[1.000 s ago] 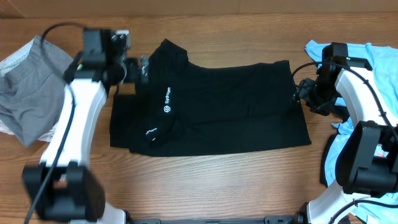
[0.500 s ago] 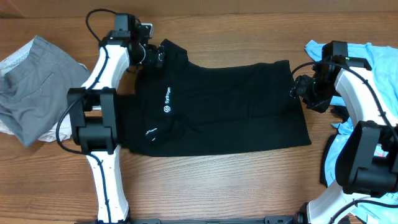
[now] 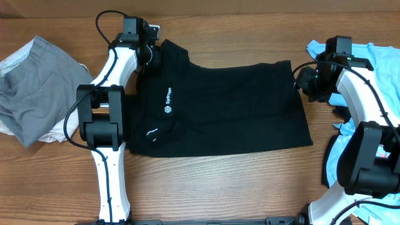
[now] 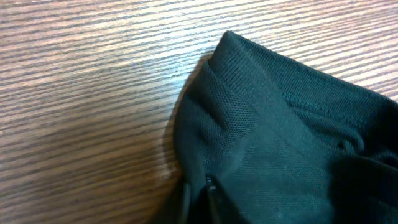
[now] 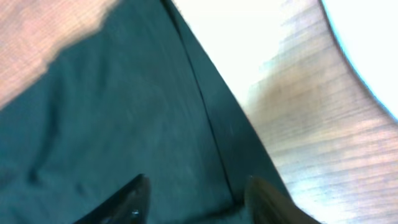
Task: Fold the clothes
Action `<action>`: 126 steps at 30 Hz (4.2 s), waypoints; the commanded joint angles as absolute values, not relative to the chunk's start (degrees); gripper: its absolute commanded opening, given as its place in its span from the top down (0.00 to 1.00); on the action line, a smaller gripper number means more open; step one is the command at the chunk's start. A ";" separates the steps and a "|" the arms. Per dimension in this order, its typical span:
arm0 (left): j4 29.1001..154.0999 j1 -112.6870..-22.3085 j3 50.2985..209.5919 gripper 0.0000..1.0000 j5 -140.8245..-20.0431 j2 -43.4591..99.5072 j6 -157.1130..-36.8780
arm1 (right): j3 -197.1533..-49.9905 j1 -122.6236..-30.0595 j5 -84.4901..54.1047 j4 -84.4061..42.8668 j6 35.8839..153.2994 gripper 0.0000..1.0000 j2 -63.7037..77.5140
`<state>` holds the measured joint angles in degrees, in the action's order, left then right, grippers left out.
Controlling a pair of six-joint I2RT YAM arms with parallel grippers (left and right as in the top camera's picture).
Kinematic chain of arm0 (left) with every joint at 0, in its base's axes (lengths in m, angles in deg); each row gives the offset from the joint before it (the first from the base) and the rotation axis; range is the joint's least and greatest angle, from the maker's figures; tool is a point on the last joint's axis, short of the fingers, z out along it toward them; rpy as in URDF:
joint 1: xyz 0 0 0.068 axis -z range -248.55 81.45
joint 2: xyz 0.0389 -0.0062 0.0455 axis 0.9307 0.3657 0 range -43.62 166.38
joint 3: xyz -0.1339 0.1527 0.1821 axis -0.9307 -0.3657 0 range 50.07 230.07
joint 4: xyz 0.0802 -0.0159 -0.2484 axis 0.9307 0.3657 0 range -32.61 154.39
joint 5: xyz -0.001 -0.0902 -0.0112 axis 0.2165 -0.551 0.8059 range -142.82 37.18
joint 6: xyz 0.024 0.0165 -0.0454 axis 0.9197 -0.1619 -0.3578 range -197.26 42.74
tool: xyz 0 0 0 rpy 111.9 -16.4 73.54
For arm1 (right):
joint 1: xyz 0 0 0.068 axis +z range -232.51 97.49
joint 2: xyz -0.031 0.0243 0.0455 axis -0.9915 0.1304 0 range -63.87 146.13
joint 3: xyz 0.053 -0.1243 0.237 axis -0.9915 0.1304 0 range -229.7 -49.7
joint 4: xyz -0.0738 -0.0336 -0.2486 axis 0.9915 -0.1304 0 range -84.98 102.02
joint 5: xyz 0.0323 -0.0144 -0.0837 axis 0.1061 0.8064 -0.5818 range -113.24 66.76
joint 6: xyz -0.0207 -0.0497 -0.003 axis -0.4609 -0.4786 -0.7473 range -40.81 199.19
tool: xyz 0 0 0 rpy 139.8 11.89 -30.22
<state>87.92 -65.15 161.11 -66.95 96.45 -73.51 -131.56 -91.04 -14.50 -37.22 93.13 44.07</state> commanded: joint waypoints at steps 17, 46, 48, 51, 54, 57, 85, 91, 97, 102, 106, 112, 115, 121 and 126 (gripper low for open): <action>103.30 -71.49 161.59 0.96 -70.66 98.02 -104.09 | -132.59 -87.19 -11.79 5.58 87.71 0.29 62.98; 120.37 -74.37 161.64 0.96 -99.43 82.92 -79.30 | -142.47 -87.94 -30.81 -25.70 90.09 0.96 53.43; 127.04 -74.37 161.64 0.96 -99.43 81.48 -75.74 | -142.47 -87.94 -31.73 -28.85 90.05 0.96 52.36; 133.25 -74.37 161.64 0.96 -99.36 80.49 -72.37 | -142.47 -87.94 -32.23 -32.36 90.07 0.96 51.20; 140.31 -74.37 161.62 0.96 -98.97 80.21 -68.77 | -142.47 -87.94 -32.23 -37.06 90.07 0.96 50.04; 146.41 -74.37 161.59 0.96 -97.13 80.21 -65.36 | -142.47 -87.94 -32.25 -42.16 90.05 0.96 49.82; 152.61 -75.71 136.52 0.96 -97.31 71.36 -49.16 | -141.72 -87.94 -36.65 -69.76 92.76 0.96 50.04; 147.91 -75.55 134.73 0.96 -91.01 71.25 -56.48 | -138.55 -87.94 -34.74 -72.23 92.95 0.96 50.04; 141.99 -75.55 130.12 0.96 -85.15 71.25 -63.98 | -134.42 -87.94 -34.81 -72.34 92.97 0.96 50.04; 141.07 -75.55 128.44 0.65 -85.20 71.25 -64.02 | -131.45 -87.94 -36.51 -68.10 94.70 0.67 50.04; 141.90 -75.55 128.44 0.63 -85.20 71.25 -64.02 | -131.34 -87.94 -36.51 -66.66 94.72 0.66 50.04; 142.36 -75.53 128.44 0.67 -85.33 71.25 -64.02 | -131.34 -87.94 -33.24 -64.87 92.47 0.53 50.04; 141.27 -75.53 128.44 0.69 -85.68 71.25 -64.02 | -131.34 -87.94 -27.97 -63.23 87.34 0.47 50.04; 141.05 -75.46 128.46 0.73 -90.79 71.05 -61.36 | -131.34 -89.23 -26.92 -60.60 86.46 0.46 50.04; 138.65 -75.25 128.46 0.70 -90.86 69.63 -62.04 | -131.34 -95.24 -21.76 -59.29 84.60 0.41 50.04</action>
<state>139.67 -75.33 128.83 -88.85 72.45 -62.87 -131.63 -90.87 -26.37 -59.80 86.94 52.31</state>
